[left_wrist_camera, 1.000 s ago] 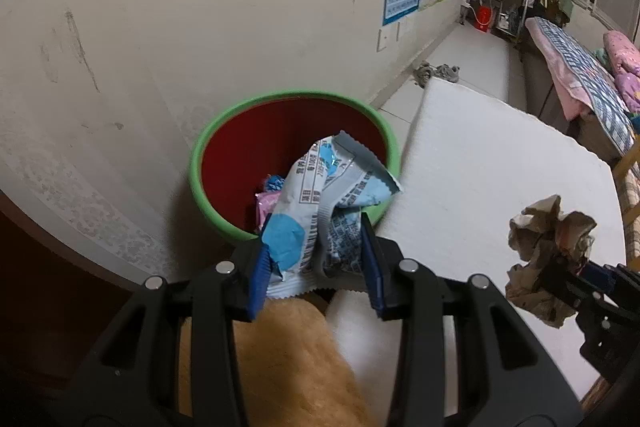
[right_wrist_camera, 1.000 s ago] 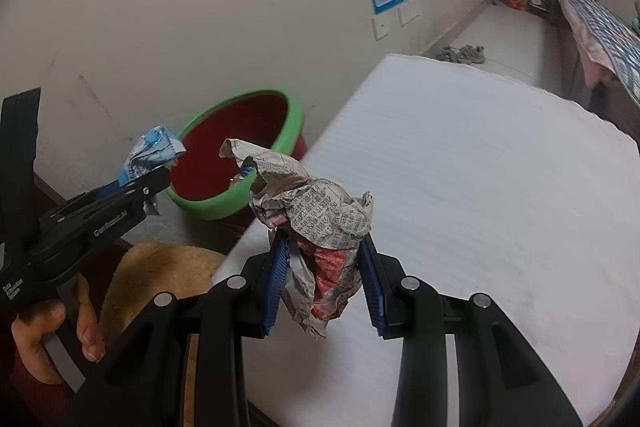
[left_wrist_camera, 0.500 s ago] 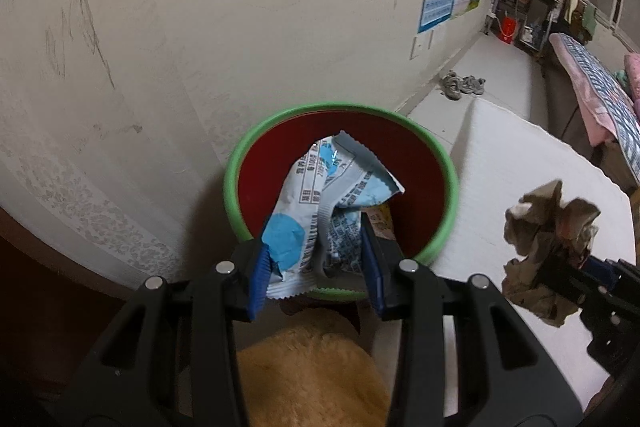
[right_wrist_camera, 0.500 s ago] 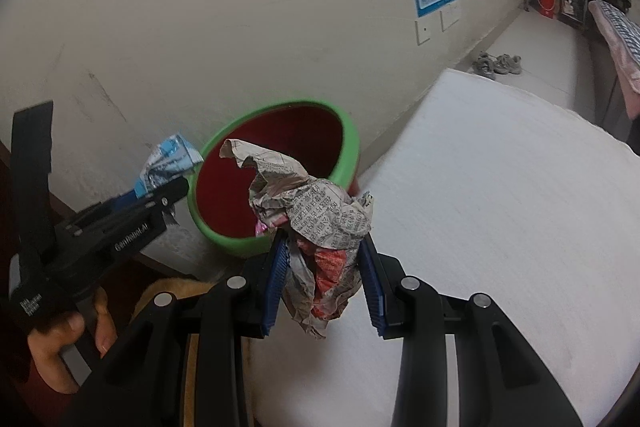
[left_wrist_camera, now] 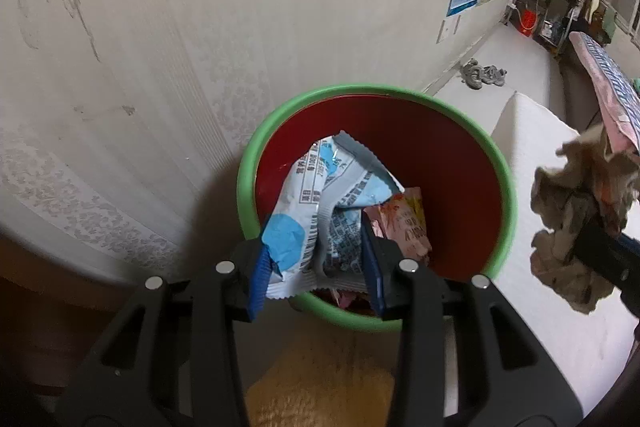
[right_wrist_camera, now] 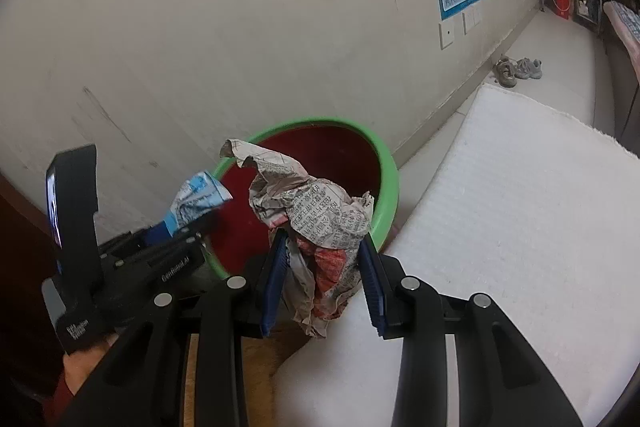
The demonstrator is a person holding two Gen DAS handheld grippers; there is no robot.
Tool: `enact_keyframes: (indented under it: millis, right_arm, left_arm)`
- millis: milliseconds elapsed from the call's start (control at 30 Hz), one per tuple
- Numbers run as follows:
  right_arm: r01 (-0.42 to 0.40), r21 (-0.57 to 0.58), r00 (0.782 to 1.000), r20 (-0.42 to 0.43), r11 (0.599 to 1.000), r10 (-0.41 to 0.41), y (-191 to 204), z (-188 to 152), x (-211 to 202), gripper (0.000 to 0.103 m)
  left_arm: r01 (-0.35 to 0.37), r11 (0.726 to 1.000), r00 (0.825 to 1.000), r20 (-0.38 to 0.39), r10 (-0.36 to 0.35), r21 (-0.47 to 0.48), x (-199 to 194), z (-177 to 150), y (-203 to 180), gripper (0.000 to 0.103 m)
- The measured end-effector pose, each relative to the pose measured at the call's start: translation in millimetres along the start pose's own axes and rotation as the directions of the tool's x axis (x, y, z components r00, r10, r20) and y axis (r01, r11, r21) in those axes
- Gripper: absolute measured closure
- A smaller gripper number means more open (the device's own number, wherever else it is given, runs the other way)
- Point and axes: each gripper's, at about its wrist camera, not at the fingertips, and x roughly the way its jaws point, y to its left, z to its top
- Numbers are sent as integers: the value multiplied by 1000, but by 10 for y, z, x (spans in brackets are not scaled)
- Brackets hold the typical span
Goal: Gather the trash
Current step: 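Lower both items into the bucket and open both grippers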
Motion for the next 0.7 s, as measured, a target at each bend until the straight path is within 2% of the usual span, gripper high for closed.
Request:
enact_keyframes:
  millis: [233, 467, 700]
  right_arm:
    - [6, 25, 1000, 4, 1000, -6, -53, 29, 29, 68]
    - [24, 35, 999, -24, 999, -23, -132, -4, 87, 68]
    - [19, 20, 1000, -5, 1000, -19, -96, 83, 87, 68]
  left_arm:
    - [-5, 1000, 1000, -19, 5, 23, 191, 162, -66, 65]
    - [-4, 998, 1000, -13, 5, 59, 204, 248, -125, 65]
    - [-28, 998, 999, -16, 29, 63, 238, 320, -113, 64]
